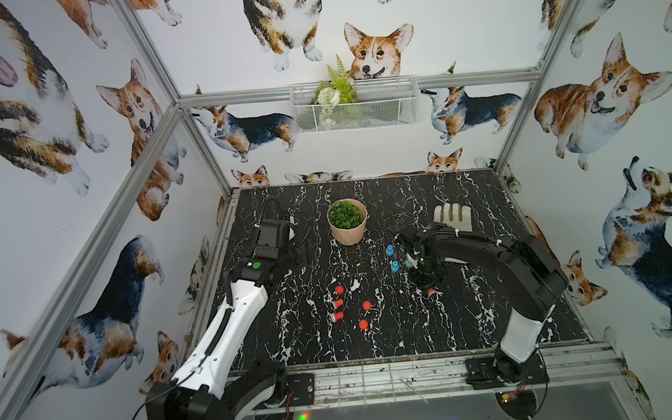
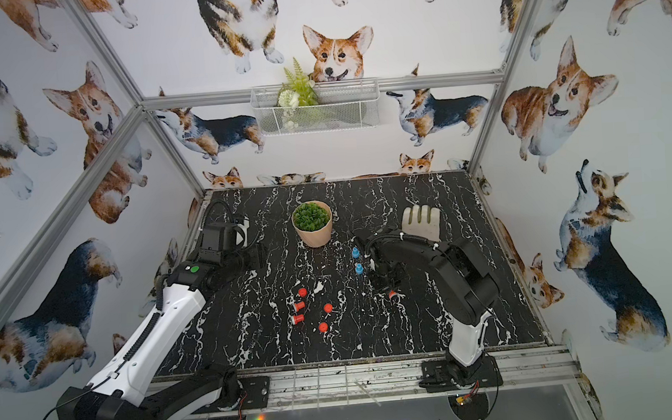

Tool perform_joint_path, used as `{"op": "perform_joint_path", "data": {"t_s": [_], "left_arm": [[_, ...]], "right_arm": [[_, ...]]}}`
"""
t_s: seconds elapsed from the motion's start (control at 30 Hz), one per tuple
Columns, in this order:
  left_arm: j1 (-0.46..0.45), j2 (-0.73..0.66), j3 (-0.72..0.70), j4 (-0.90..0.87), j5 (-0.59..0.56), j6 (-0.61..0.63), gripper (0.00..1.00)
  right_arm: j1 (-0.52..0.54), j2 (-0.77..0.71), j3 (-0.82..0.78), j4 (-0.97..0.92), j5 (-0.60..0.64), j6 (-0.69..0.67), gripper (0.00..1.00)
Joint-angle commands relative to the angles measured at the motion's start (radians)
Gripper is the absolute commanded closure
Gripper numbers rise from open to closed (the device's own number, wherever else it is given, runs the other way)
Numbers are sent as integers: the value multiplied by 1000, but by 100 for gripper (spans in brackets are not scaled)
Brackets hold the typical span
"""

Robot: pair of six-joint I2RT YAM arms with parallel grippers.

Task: Close the stamp cap
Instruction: Pick up the stamp from the center of the board.

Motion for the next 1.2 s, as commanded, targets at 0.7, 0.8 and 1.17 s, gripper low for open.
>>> {"op": "perform_joint_path", "data": {"t_s": [0.7,0.8,1.17], "left_arm": [[-78,-131,-11,439,367,-414,36],[-93,-131,-14,498,382,-468,36],[-249,-28,5,682,407,-559,35]], "right_arm": [[5,-457,26,671,-245,828,99],[29,-493,-20,787,-154,966,100],[146,-474,-4,888,52,1238,100]]}}
